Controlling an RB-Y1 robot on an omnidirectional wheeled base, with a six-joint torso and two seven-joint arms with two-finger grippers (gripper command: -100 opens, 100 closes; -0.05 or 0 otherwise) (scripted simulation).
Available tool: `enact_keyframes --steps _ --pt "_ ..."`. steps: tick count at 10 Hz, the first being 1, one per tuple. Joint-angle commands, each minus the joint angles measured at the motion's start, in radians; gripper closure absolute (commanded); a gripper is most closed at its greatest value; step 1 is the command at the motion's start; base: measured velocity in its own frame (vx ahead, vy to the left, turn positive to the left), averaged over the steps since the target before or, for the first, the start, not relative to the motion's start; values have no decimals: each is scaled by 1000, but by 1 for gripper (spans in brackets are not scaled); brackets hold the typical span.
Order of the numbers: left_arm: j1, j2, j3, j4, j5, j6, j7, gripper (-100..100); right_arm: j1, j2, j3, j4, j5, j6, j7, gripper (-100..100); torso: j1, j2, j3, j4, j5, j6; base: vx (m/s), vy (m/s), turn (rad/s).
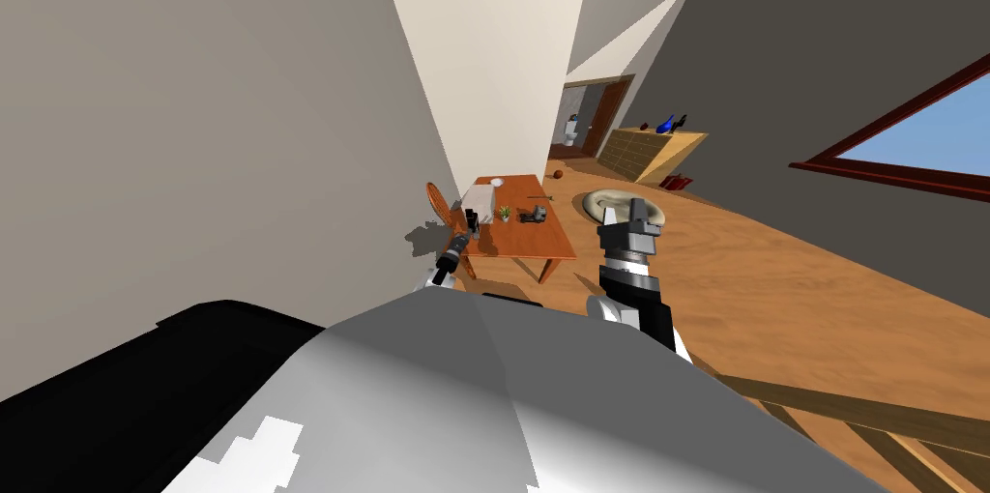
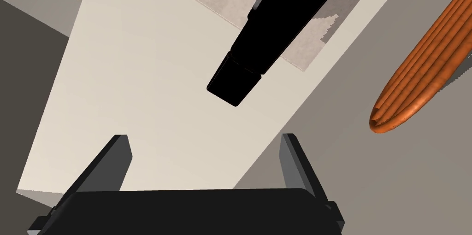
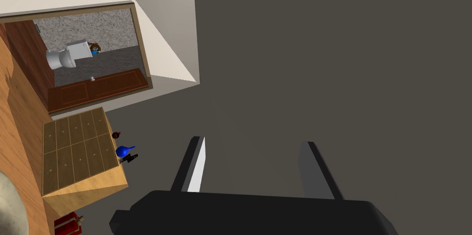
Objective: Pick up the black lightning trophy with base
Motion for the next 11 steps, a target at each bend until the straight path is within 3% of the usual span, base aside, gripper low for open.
enact_keyframes --steps 1,11 --pt "-19 10 8 47 -22 7 -19 -100 0 0 0 0 0 0 0 0 0 0 0 0 0 0 80 -42 9" --pt "-131 53 46 282 -139 51 -109 -100 0 0 0 0 0 0 0 0 1 -1 -1 0 0 0 83 -29 17"
